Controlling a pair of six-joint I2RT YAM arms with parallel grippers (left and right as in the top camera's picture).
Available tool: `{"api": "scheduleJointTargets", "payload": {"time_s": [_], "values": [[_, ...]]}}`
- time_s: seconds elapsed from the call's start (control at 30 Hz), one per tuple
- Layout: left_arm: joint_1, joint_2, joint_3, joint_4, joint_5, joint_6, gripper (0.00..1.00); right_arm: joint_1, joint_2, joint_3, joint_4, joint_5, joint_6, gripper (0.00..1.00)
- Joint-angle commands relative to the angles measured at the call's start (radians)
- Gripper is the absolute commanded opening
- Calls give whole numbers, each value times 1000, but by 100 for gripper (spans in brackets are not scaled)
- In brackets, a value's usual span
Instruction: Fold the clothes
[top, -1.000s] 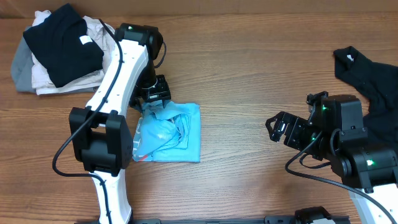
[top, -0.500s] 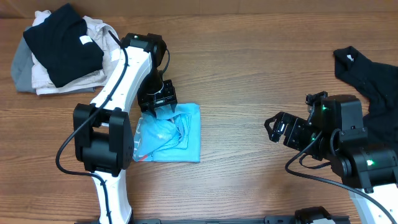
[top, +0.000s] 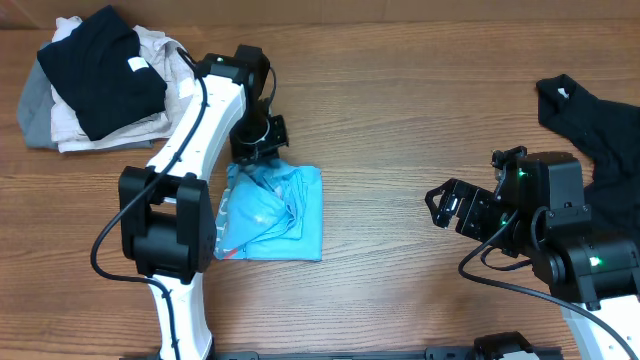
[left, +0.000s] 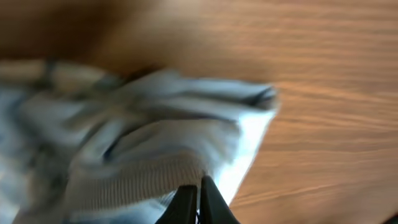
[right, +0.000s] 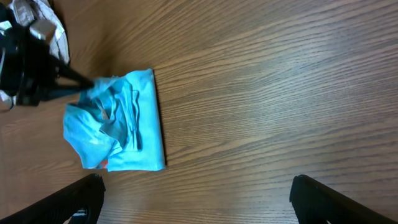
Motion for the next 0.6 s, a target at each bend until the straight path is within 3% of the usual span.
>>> {"api": "scheduleJointTargets", "payload": {"time_s": [0.0, 0.17, 0.23, 0.33, 0.37, 0.47, 0.5, 0.53, 0.57], "values": [[-40, -11, -5, 68, 111, -10, 4, 1, -4, -4, 7, 0, 2, 100], [-101, -11, -5, 206, 120, -34, 6, 1, -4, -4, 7, 0, 2, 100], [-129, -11, -5, 248, 121, -43, 33, 1, -4, -4, 7, 0, 2, 100], [-167, -11, -5, 280, 151, -59, 36, 1, -4, -4, 7, -1, 2, 100], [-179, -11, -5, 285, 152, -59, 41, 1, -4, -4, 7, -1, 2, 100], [-200, -11, 6, 273, 150, -44, 76, 1, -4, -4, 6, -1, 2, 100], [-200, -11, 11, 262, 150, -43, 93, 1, -4, -4, 5, -1, 2, 100], [-199, -11, 18, 246, 150, -43, 99, 1, -4, -4, 5, -1, 2, 100], [-194, -12, 31, 217, 150, -37, 100, 1, -4, -4, 3, -1, 2, 100]]}}
